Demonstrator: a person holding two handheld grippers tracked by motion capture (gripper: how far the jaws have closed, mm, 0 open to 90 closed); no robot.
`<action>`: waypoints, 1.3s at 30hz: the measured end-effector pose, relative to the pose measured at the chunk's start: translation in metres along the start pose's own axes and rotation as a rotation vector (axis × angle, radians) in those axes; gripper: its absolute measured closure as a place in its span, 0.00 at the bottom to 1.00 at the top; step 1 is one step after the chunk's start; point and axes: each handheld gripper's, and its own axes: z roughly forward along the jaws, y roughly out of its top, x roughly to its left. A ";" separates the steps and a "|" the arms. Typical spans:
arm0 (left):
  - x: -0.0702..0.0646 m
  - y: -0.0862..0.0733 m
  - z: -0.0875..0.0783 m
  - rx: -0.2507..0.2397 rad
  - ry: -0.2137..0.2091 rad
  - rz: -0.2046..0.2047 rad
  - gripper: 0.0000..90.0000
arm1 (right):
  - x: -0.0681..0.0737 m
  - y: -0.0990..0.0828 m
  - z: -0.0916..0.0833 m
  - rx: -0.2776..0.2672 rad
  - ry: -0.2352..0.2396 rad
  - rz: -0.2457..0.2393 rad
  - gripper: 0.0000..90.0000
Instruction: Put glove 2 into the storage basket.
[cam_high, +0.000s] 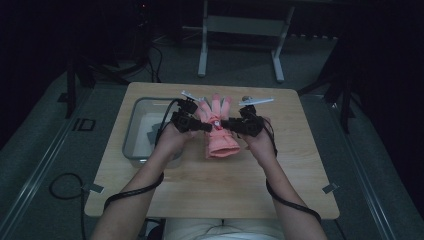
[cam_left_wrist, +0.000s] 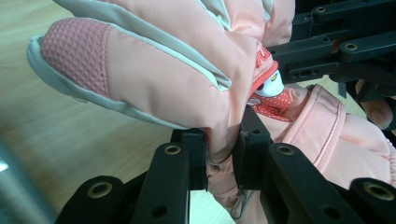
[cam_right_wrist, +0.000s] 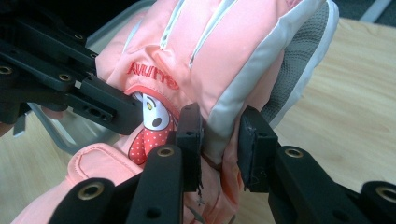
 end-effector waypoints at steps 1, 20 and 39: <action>0.001 0.001 -0.004 0.000 0.005 0.001 0.85 | 0.002 0.003 0.001 -0.004 0.004 -0.006 0.81; 0.031 -0.017 -0.072 -0.039 0.099 -0.029 0.85 | 0.053 0.048 0.039 0.002 0.075 -0.086 0.81; 0.086 -0.048 -0.121 -0.055 0.162 -0.122 0.85 | 0.102 0.076 0.104 0.033 0.151 -0.132 0.81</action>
